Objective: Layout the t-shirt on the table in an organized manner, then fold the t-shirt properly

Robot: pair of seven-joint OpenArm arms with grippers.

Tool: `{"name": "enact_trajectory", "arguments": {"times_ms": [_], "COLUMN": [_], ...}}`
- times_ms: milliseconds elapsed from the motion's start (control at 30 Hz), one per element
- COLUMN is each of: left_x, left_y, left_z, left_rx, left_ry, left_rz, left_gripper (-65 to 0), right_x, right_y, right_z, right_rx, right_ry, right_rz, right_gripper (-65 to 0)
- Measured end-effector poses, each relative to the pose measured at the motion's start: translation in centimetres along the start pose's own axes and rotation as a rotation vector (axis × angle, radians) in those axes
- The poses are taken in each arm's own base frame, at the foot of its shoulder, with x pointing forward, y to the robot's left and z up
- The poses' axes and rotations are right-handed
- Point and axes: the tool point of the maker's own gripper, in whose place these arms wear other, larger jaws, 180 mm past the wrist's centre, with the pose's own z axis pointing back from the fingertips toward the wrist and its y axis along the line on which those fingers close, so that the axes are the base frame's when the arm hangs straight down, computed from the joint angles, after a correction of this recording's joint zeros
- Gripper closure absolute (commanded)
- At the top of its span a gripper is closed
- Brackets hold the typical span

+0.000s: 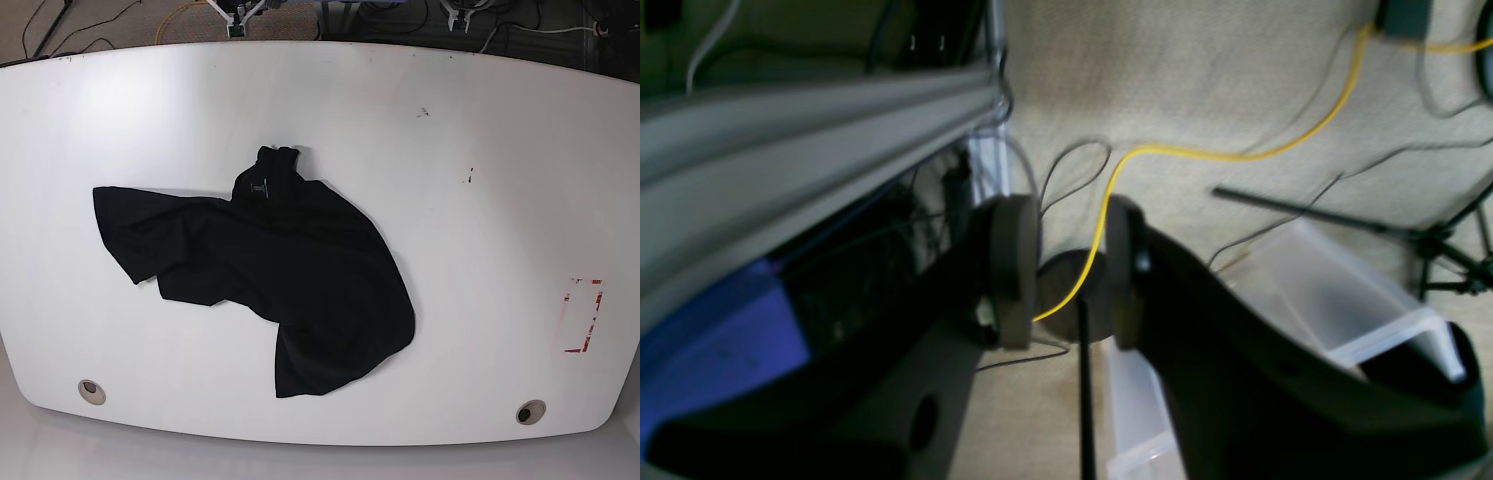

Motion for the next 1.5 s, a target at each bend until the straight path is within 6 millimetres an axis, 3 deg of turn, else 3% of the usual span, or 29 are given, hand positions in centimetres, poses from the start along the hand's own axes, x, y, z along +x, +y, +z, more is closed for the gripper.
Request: {"name": "enact_trajectory", "arguments": {"times_ms": [267,567,767,1000,1233,1500], "left_x": [-0.4,0.7,-0.4,-1.9,-3.1,-2.2], "left_y": [0.1,0.0,-0.1,-0.3,1.2,2.9], "left_z": [0.9,2.6,4.1,6.3,9.0,12.4], "left_rx": [0.004,0.006,0.005,0.001,0.018,0.064], "left_ry": [-0.045,-0.148,-0.164,-0.187,-0.209,-0.279], "left_rz": [-0.016,-0.041,-0.056,-0.076,-0.126,-0.114], "left_gripper": [-23.5,-23.5,-23.3,-23.3,-23.3,-23.3], "right_x": [-2.2,-2.1,-2.4,-2.9,-3.3,-2.2], "right_y": [0.0,0.2,-0.2,-1.2,0.1,1.2], "right_z": [1.4,3.5,5.0,7.3,9.2,11.9], "right_rx": [-0.010,-0.027,-0.047,-0.075,-0.040,-0.011], "right_ry": [-0.004,-0.080,-0.107,-0.139,-0.161,-0.230], "right_rz": [0.004,0.012,0.021,0.041,0.096,-0.004], "right_gripper": [-16.6,-16.6,-16.6,-16.6,-16.6,-16.6]}}
